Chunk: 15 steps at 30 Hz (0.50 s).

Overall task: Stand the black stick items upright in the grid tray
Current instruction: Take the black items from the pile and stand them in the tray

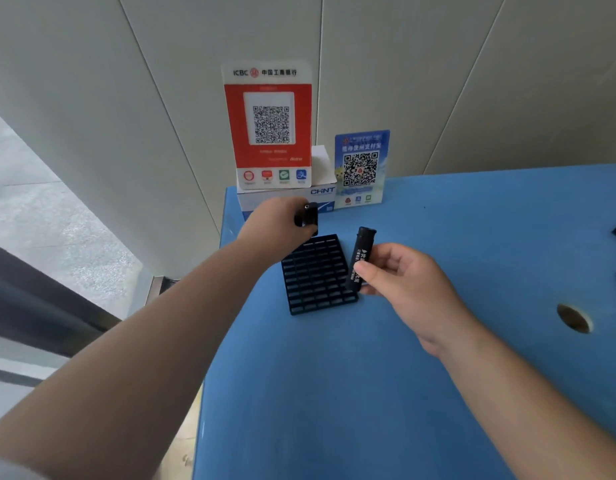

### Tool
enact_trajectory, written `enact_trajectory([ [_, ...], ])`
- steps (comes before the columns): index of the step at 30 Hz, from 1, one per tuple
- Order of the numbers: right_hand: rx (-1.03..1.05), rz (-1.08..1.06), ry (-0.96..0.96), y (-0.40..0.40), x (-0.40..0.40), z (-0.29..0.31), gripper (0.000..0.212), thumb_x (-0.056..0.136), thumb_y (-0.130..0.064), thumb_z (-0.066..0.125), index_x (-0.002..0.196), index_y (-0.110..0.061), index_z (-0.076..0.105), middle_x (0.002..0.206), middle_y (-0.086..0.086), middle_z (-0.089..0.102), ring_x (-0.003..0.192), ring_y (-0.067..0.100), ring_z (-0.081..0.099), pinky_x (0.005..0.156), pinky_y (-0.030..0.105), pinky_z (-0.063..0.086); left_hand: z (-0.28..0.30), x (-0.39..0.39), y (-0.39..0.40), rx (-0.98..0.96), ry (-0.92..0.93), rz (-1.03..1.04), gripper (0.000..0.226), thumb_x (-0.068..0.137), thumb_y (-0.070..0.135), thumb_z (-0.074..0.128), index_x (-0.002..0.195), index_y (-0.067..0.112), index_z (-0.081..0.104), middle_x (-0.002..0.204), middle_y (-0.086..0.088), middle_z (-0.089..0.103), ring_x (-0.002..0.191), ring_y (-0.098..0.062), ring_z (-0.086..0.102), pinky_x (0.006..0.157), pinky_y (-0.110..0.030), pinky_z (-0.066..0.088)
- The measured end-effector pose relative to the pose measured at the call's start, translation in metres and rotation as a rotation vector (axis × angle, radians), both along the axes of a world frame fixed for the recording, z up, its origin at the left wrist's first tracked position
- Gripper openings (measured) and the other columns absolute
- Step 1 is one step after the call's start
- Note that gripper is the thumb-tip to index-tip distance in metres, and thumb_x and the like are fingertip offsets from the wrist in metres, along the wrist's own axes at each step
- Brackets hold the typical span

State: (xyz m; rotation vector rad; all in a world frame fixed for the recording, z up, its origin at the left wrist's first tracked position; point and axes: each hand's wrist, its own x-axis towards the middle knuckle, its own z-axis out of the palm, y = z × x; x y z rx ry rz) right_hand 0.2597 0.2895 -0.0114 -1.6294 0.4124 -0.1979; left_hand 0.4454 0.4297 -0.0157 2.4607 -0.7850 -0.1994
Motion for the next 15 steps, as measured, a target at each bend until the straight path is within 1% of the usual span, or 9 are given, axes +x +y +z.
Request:
enact_trajectory([
  [1, 0.005, -0.003, -0.002, 0.0, 0.001, -0.001, 0.011, 0.093, -0.014, 0.069, 0.091, -0.023, 0.074, 0.091, -0.004, 0.078, 0.084, 0.014, 0.073, 0.08, 0.031, 0.061, -0.004, 0.002, 0.001, 0.042, 0.002, -0.003, 0.018, 0.086, 0.028, 0.069, 0.103, 0.022, 0.067, 0.094, 0.002, 0.069, 0.086, -0.022, 0.063, 0.075, -0.036, 0.056],
  [3, 0.014, -0.004, -0.002, -0.001, 0.003, -0.003, 0.011, 0.093, -0.012, 0.068, 0.092, -0.022, 0.073, 0.091, -0.004, 0.077, 0.083, 0.011, 0.072, 0.078, 0.028, 0.061, -0.008, 0.007, 0.002, 0.068, 0.011, -0.009, 0.02, 0.085, 0.029, 0.07, 0.103, 0.022, 0.068, 0.091, 0.002, 0.067, 0.08, -0.021, 0.062, 0.066, -0.034, 0.056],
  [5, 0.016, -0.006, 0.007, -0.002, 0.005, -0.006, 0.011, 0.093, -0.012, 0.068, 0.091, -0.022, 0.073, 0.091, -0.005, 0.077, 0.083, 0.012, 0.072, 0.078, 0.029, 0.061, -0.008, 0.01, 0.002, 0.067, 0.027, -0.015, 0.015, 0.083, 0.03, 0.072, 0.096, 0.024, 0.067, 0.085, 0.004, 0.065, 0.074, -0.016, 0.06, 0.053, -0.027, 0.05],
  [7, 0.014, -0.012, 0.017, -0.004, 0.006, -0.008, 0.011, 0.093, -0.013, 0.068, 0.092, -0.023, 0.073, 0.091, -0.005, 0.077, 0.084, 0.014, 0.072, 0.08, 0.031, 0.061, -0.005, 0.014, 0.001, 0.103, 0.035, -0.039, 0.015, 0.081, 0.03, 0.074, 0.091, 0.028, 0.063, 0.083, 0.007, 0.061, 0.07, -0.012, 0.058, 0.047, -0.023, 0.043],
  [9, 0.01, -0.019, 0.029, -0.006, 0.006, -0.01, 0.009, 0.093, -0.015, 0.068, 0.093, -0.023, 0.073, 0.092, -0.005, 0.077, 0.086, 0.018, 0.073, 0.081, 0.033, 0.061, -0.003, 0.016, 0.0, 0.142, 0.042, -0.06, 0.017, 0.081, 0.03, 0.074, 0.093, 0.029, 0.062, 0.084, 0.007, 0.06, 0.067, -0.009, 0.056, 0.045, -0.021, 0.041],
  [11, 0.013, -0.02, 0.038, -0.007, 0.006, -0.012, 0.009, 0.093, -0.015, 0.069, 0.094, -0.023, 0.073, 0.092, -0.005, 0.077, 0.088, 0.02, 0.073, 0.082, 0.033, 0.061, -0.003, 0.017, -0.001, 0.163, 0.02, -0.076, 0.016, 0.082, 0.029, 0.073, 0.092, 0.027, 0.061, 0.081, 0.007, 0.058, 0.067, -0.011, 0.056, 0.044, -0.021, 0.04],
  [13, 0.014, -0.011, 0.041, -0.007, 0.005, -0.013, 0.01, 0.093, -0.014, 0.069, 0.093, -0.023, 0.073, 0.092, -0.005, 0.077, 0.086, 0.016, 0.072, 0.081, 0.032, 0.061, -0.003, 0.017, -0.003, 0.204, -0.02, -0.097, 0.014, 0.083, 0.027, 0.072, 0.089, 0.024, 0.06, 0.077, 0.006, 0.056, 0.068, -0.015, 0.057, 0.047, -0.023, 0.04],
  [15, 0.014, -0.006, 0.042, -0.008, 0.003, -0.014, 0.009, 0.093, -0.013, 0.069, 0.093, -0.022, 0.073, 0.091, -0.005, 0.077, 0.083, 0.012, 0.072, 0.08, 0.03, 0.061, -0.004, 0.016, -0.005, 0.249, -0.048, -0.11, 0.013, 0.084, 0.026, 0.072, 0.09, 0.02, 0.062, 0.076, 0.005, 0.056, 0.067, -0.016, 0.056, 0.049, -0.024, 0.041],
])
